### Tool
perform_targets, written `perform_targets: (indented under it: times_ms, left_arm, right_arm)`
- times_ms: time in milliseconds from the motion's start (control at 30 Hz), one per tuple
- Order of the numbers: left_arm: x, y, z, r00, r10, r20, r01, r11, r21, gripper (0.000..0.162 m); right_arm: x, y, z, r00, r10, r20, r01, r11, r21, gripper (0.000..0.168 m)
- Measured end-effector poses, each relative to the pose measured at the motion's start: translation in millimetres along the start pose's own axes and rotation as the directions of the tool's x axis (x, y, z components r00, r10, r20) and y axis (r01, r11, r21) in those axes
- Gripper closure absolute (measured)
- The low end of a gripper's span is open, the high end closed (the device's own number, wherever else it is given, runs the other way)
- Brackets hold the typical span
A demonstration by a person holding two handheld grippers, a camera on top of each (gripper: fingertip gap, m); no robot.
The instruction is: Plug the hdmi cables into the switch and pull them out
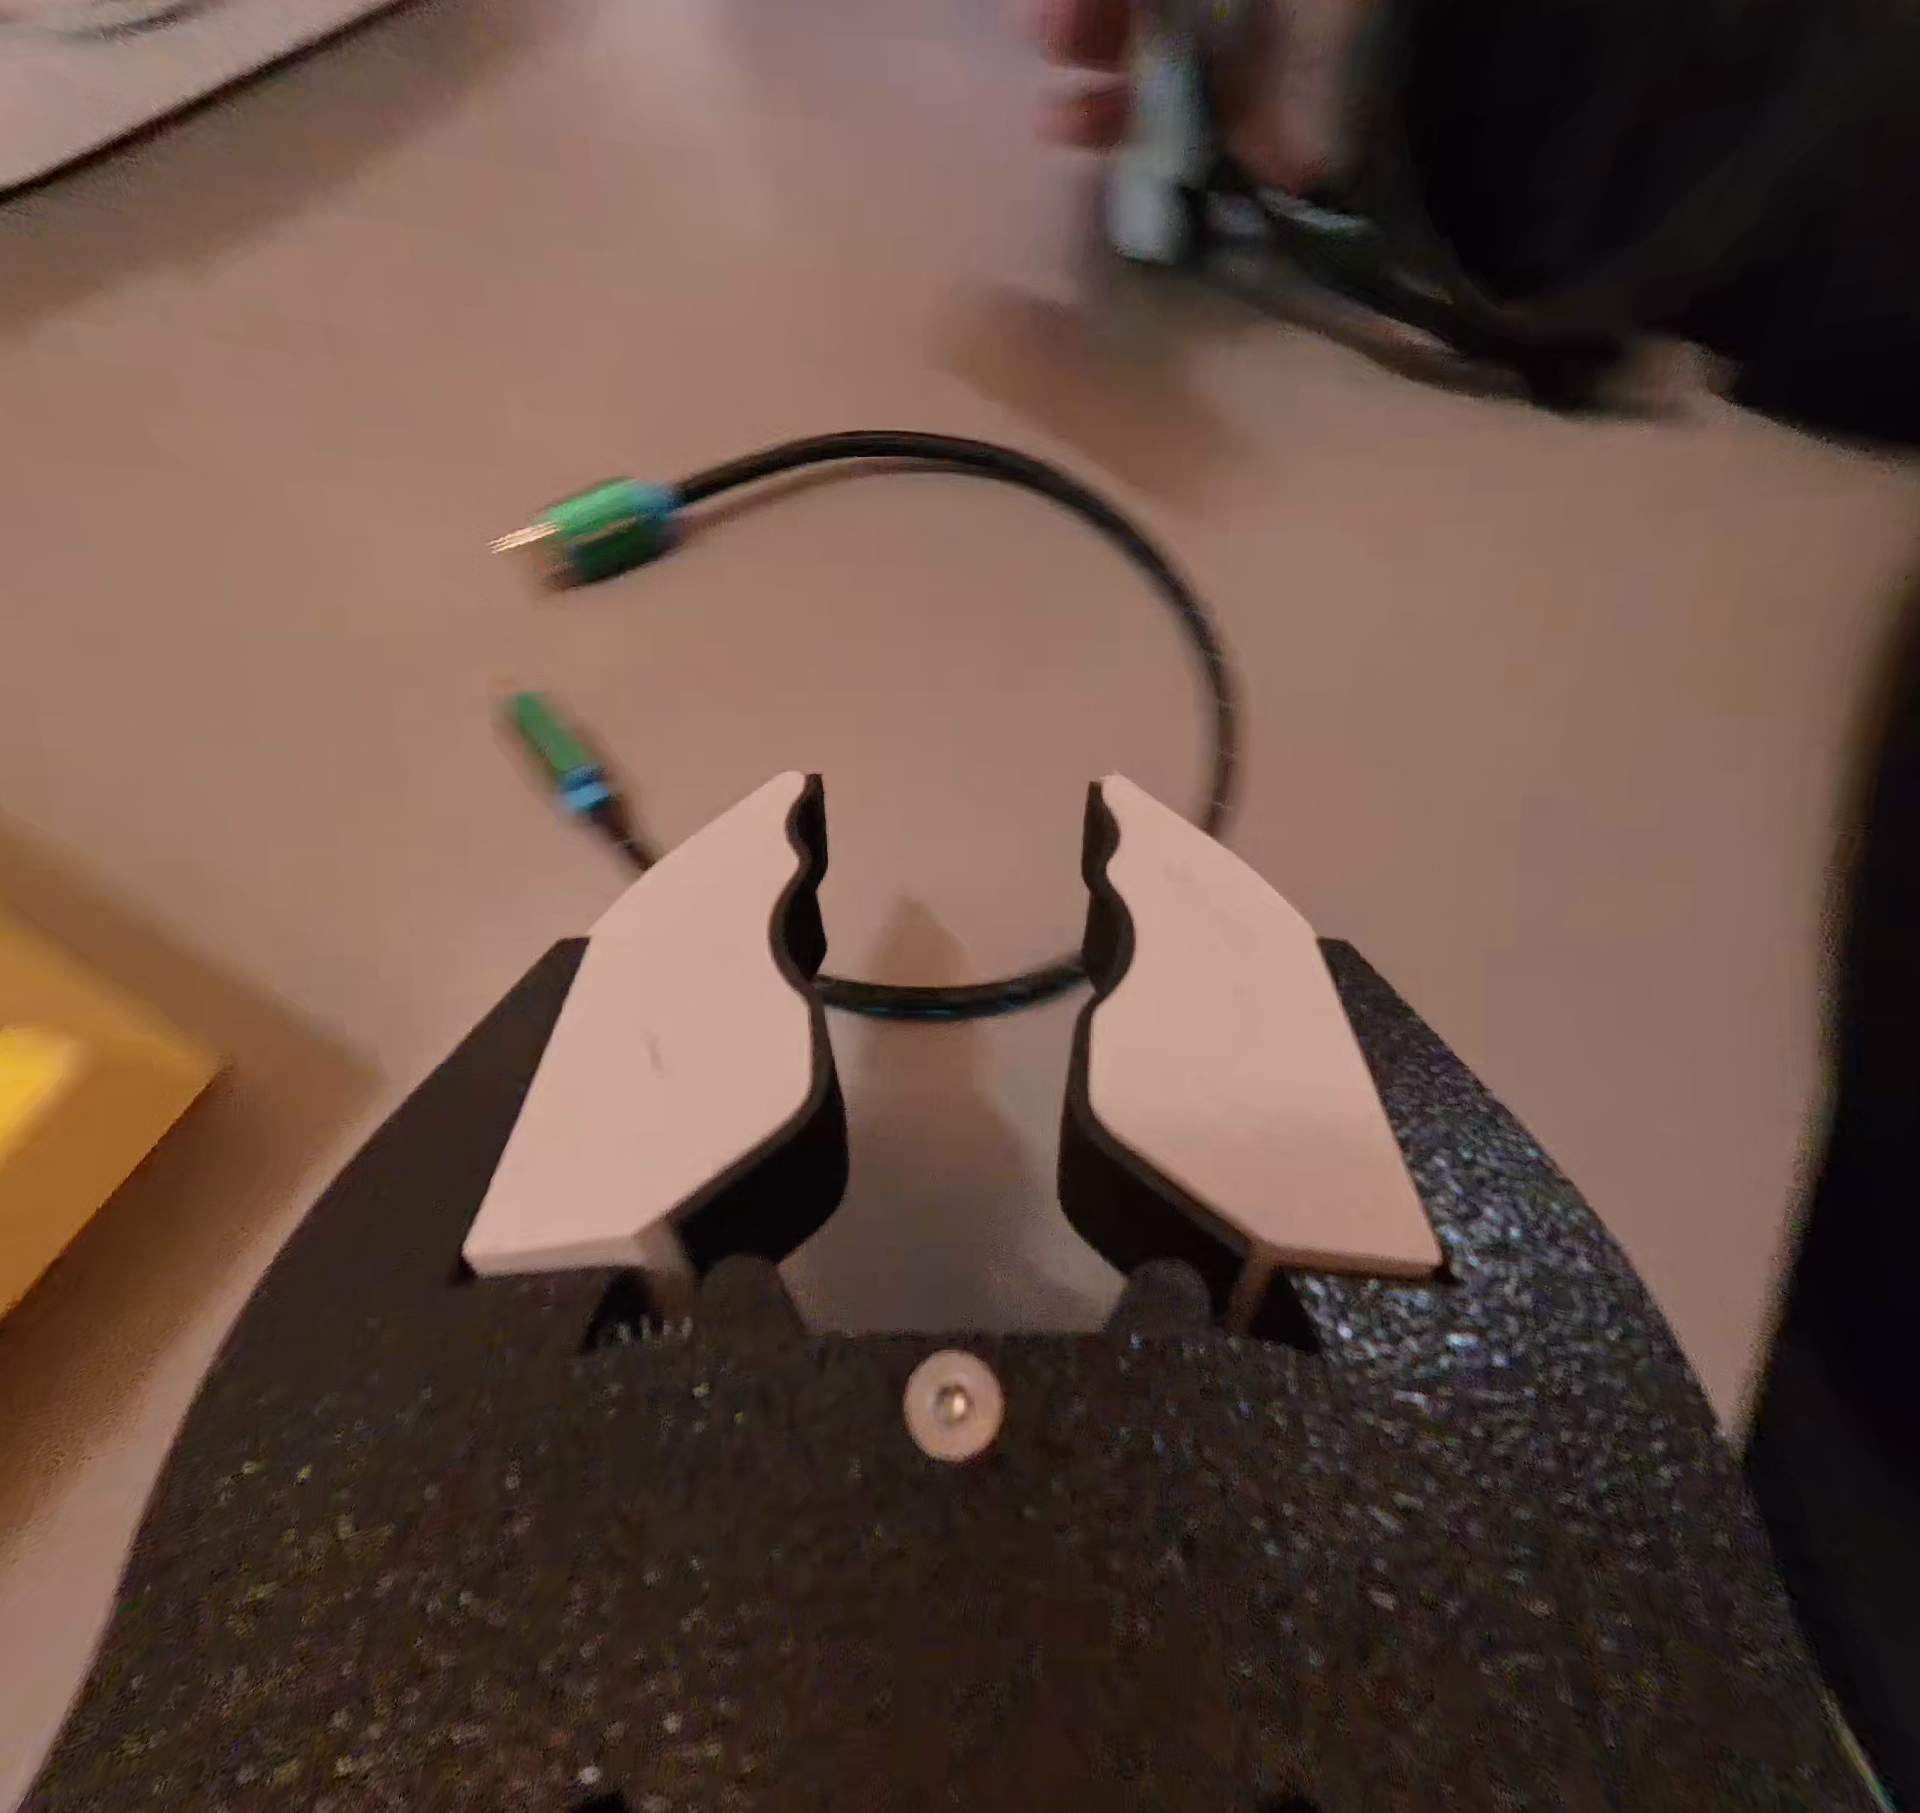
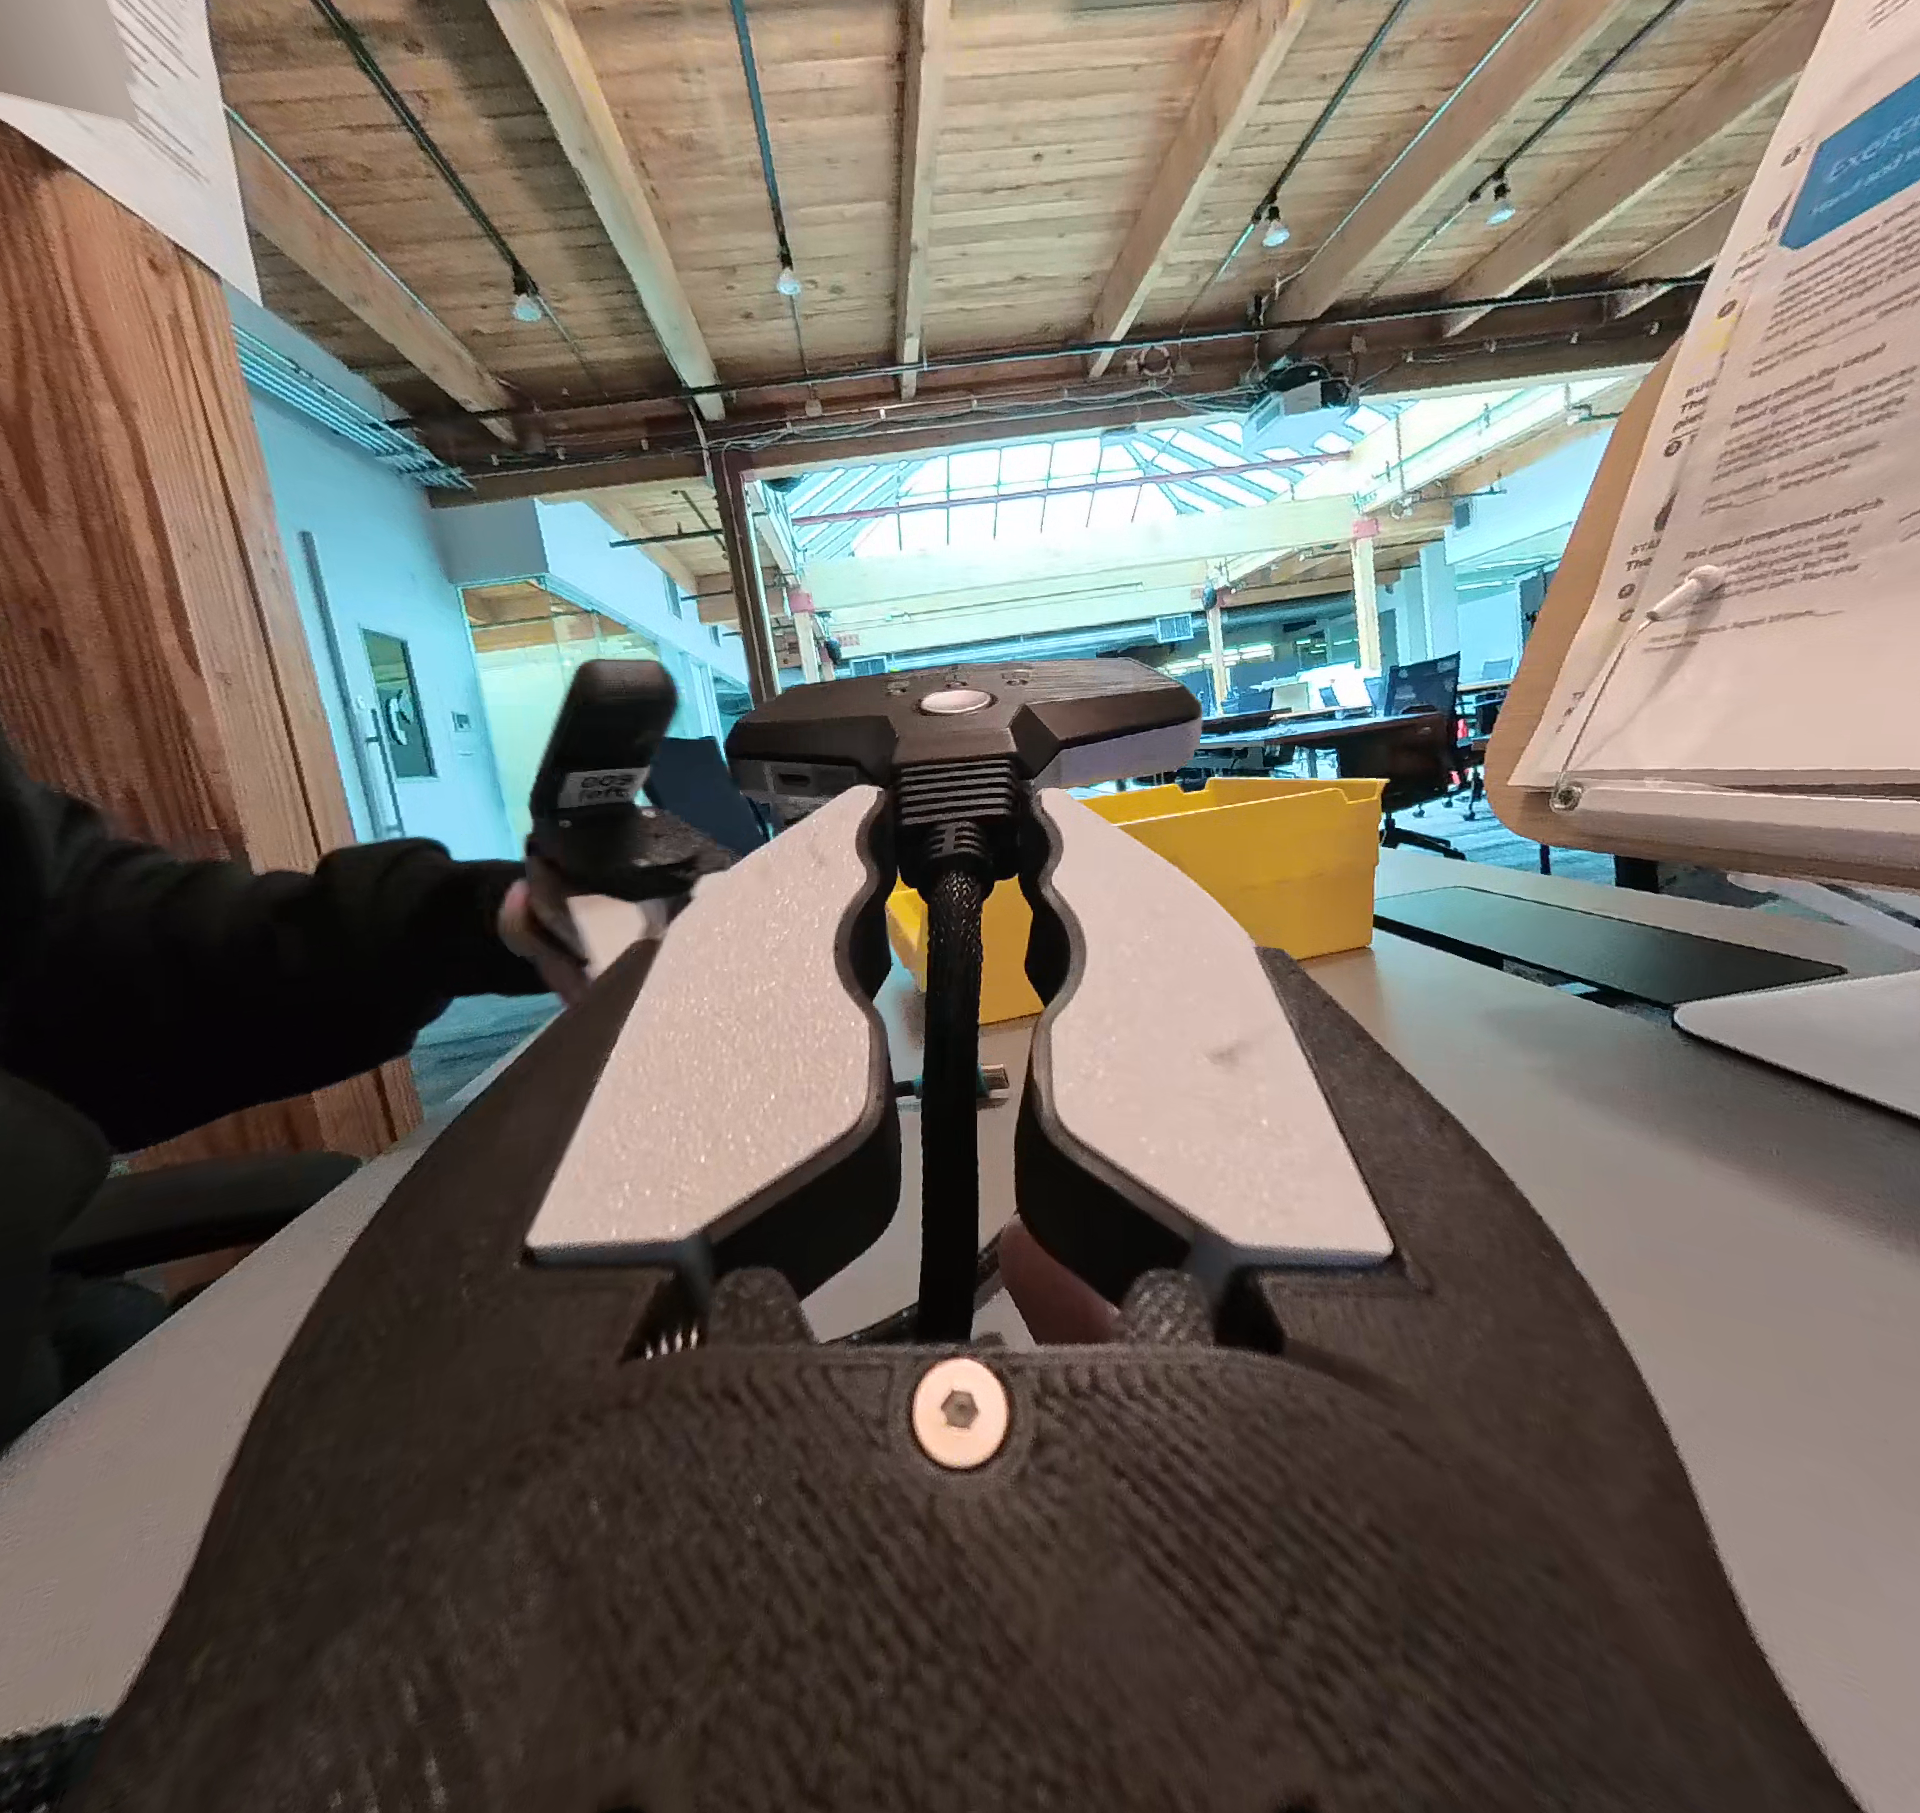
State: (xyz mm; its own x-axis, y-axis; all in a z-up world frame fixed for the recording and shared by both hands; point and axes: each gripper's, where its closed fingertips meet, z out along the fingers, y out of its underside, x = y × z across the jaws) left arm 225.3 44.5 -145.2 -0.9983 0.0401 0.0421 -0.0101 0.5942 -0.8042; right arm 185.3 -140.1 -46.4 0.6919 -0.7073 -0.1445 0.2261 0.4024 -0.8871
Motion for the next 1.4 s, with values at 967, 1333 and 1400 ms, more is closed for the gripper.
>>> perform_targets:
  times_ms: [967, 1333, 1400]
  left_arm:
    - [-17.8, -120.8, -13.4, 0.370, 0.846, 0.384, -0.781, 0.507, -0.365, 0.156]
    - [5.9, -142.7, -23.3, 0.194, 0.894, 0.404, -0.785, 0.388, -0.482, 0.156]
    - [9.4, -143.7, -22.0, 0.213, 0.891, 0.401, -0.793, 0.397, -0.462, 0.156]
  right_arm:
    - [-22.7, -0.4, -1.6, 0.982, 0.039, 0.185, -0.028, 0.998, -0.060, 0.145]
    - [-24.4, 0.8, -2.6, 0.977, 0.071, 0.203, -0.061, 0.996, -0.058, 0.145]
    - [-24.8, 1.8, -2.3, 0.976, 0.071, 0.205, -0.059, 0.996, -0.063, 0.145]
